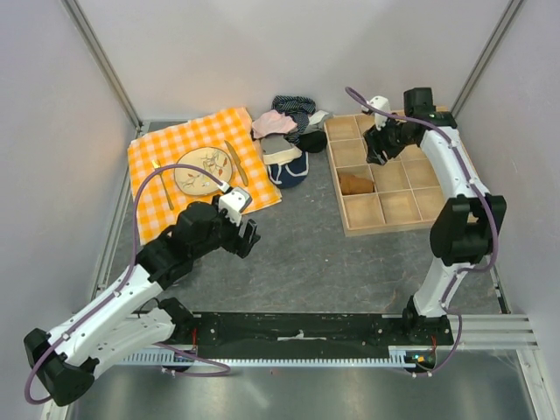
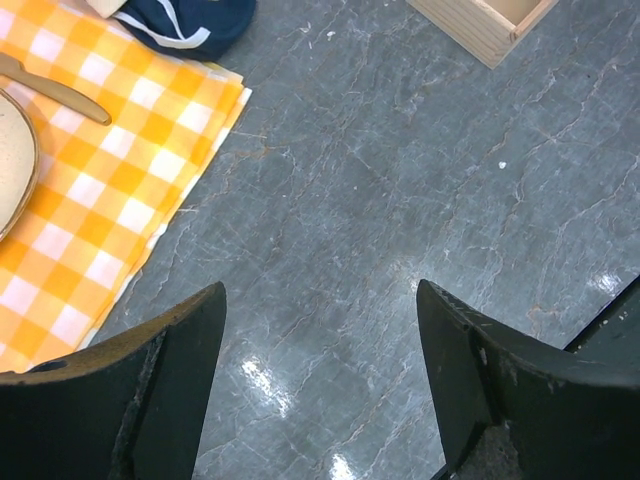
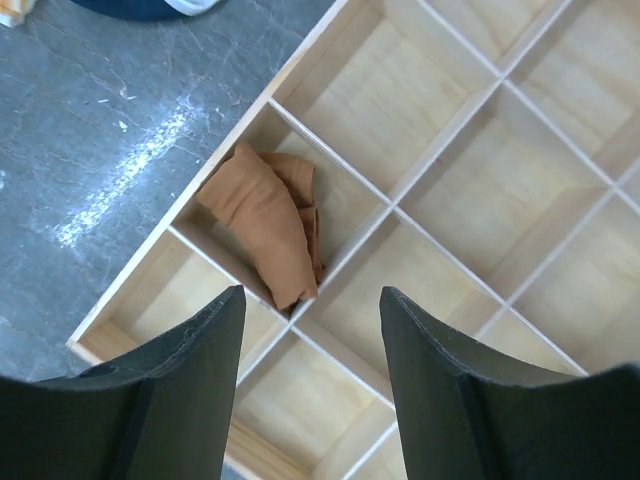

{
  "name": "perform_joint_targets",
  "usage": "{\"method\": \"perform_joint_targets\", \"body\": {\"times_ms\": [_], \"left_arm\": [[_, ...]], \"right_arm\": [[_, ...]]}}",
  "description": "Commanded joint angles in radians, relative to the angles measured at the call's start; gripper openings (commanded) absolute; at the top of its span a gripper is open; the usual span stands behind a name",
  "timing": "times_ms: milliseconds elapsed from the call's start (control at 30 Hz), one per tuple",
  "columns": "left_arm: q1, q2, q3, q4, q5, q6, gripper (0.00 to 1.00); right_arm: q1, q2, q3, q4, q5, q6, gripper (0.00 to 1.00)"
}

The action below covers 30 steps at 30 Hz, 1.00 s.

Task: Roll the underwear
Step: Place the underwear in the storage box, then reset both arms

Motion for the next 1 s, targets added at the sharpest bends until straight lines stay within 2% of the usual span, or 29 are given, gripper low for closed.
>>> {"method": "perform_joint_targets", "body": {"times_ms": [0, 33, 67, 100, 167, 200, 300, 467, 567, 767, 967], "left_arm": [[0.050, -0.027, 0.019, 0.013, -0.003, -0.025, 0.86], [0.081, -0.030, 0.021, 0.019, 0.035, -0.043, 0.87], [0.122, -0.031, 0.025, 0.043, 0.134, -0.055, 0.87], [0.222, -0.030, 0.025, 0.057, 0.186, -0.072, 0.88], [0.336, -0.014, 0.036, 0.077, 0.342, -0.129, 0.88], [0.433, -0.007, 0.039, 0.092, 0.381, -0.170, 0.88], [0.528, 0.007, 0.053, 0.100, 0.426, -0.210, 0.89], [0.530, -0.057, 0.013, 0.100, 0.361, -0.160, 0.89], [0.530, -0.091, -0.007, 0.109, 0.347, -0.145, 0.91], [0.529, -0.094, -0.031, 0.125, 0.362, -0.137, 0.91], [0.529, -0.105, -0.038, 0.129, 0.357, -0.137, 0.91]], "right_arm": [[0.000, -0.160, 0.016, -0.019, 0.011, 0.028, 0.63], [0.000, -0.230, -0.001, 0.023, 0.016, 0.047, 0.62], [-0.002, -0.275, -0.051, 0.056, 0.022, 0.063, 0.63], [-0.002, -0.321, -0.082, 0.096, 0.036, 0.083, 0.63], [-0.002, -0.461, -0.180, 0.214, 0.056, 0.145, 0.69], [-0.003, -0.504, -0.211, 0.252, 0.078, 0.174, 0.76], [-0.002, -0.686, -0.312, 0.378, 0.131, 0.278, 0.98], [-0.002, -0.783, -0.369, 0.423, 0.285, 0.557, 0.98], [-0.002, -0.835, -0.418, 0.438, 0.381, 0.657, 0.98], [-0.002, -0.892, -0.478, 0.449, 0.507, 0.679, 0.98], [-0.003, -0.911, -0.512, 0.463, 0.487, 0.696, 0.98]]}}
